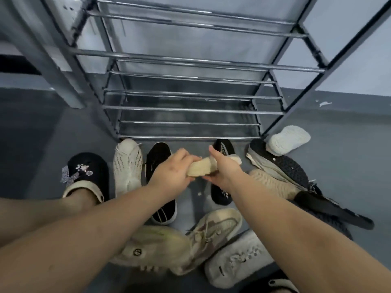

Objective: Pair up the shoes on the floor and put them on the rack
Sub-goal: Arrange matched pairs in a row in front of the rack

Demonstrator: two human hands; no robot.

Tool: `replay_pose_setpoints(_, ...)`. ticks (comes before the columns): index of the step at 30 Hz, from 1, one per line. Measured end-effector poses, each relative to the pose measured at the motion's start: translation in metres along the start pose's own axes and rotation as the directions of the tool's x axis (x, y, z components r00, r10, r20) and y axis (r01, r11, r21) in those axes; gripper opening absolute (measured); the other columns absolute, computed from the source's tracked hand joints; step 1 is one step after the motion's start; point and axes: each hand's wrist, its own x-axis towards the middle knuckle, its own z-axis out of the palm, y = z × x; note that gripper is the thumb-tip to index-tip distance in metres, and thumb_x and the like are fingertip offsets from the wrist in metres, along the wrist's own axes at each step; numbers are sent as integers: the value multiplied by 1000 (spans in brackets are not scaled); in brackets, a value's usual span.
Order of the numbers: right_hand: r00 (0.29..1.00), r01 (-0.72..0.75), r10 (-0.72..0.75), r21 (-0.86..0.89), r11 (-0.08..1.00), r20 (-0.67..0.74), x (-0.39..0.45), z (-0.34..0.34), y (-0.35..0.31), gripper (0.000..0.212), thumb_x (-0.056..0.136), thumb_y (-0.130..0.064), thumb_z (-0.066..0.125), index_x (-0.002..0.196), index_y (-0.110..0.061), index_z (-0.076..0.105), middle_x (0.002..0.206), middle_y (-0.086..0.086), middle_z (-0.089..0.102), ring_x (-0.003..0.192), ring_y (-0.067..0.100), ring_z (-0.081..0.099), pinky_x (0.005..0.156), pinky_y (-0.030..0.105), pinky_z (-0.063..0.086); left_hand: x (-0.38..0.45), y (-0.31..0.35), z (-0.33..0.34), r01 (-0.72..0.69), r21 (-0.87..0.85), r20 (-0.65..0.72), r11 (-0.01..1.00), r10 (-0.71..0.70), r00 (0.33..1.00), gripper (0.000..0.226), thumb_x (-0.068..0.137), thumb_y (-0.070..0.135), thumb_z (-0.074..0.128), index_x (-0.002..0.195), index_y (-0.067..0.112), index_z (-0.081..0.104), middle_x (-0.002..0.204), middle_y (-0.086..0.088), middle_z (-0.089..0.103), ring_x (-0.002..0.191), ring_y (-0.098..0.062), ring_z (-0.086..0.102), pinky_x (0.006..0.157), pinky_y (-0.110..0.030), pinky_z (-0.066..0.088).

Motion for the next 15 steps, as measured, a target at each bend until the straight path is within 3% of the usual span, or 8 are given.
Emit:
replay_pose_setpoints(4,995,49,-53,-48,998,-80,-8,-7,8,55,80,-6,71,129,-4,46,111,21,64,80,31,65,48,35,55,-2,0,8,-62,-20,107,998,64,992,64,81,33,69,138,24,41,133,1,36,122,-17,41,102,-33,38)
replay_pose_setpoints(6,993,64,-68,-45,997,-93,-14,-14,16,41,83,-4,66,122,-2,53,106,20,64,85,31,65,71,43,58,-3,2,8,9,-129,140,992,10,990,77,79,45,69,144,27,31,147,0,20,135,-18,29,113,-35,29)
replay_pose_setpoints(7,992,74,-77,-41,996,-97,-16,-18,20,38,84,-4,66,120,-3,54,106,18,64,87,30,65,78,44,56,-2,2,9,115,-229,159,967,-80,984,82,79,51,65,147,27,25,153,2,11,140,-18,21,116,-36,24)
replay_pose_setpoints(9,993,97,-99,-25,995,-68,-20,-24,28,47,82,-3,66,126,-8,49,113,16,65,91,31,67,79,44,55,1,1,11,409,-459,302,789,-294,907,82,84,60,52,150,27,18,157,-1,12,143,-21,21,115,-38,25)
replay_pose_setpoints(10,994,105,-106,-18,994,-35,-23,-26,31,54,81,-2,66,131,-12,45,115,16,65,94,33,68,80,46,55,3,-1,14,543,-559,411,627,-358,838,78,86,62,46,149,25,22,154,-5,26,138,-23,33,109,-39,34)
replay_pose_setpoints(12,995,95,-94,-15,995,41,-29,-28,36,58,82,1,63,134,-14,43,116,16,66,98,33,67,80,46,56,2,-7,17,697,-654,598,295,-363,714,63,90,59,40,138,18,43,130,-4,57,109,-20,58,83,-34,49)
replay_pose_setpoints(13,994,82,-81,-10,997,80,-33,-28,39,54,84,2,60,134,-13,45,115,16,67,96,31,67,77,44,57,1,-11,17,724,-659,646,203,-339,684,55,93,53,40,130,14,50,116,-4,64,96,-19,62,77,-33,50)
replay_pose_setpoints(15,988,50,-52,14,999,147,-40,-31,46,46,87,4,54,131,-8,50,110,14,67,89,27,66,73,38,54,-3,-22,16,738,-656,680,160,-299,669,39,97,41,43,118,10,56,98,-5,67,85,-21,62,81,-39,52)
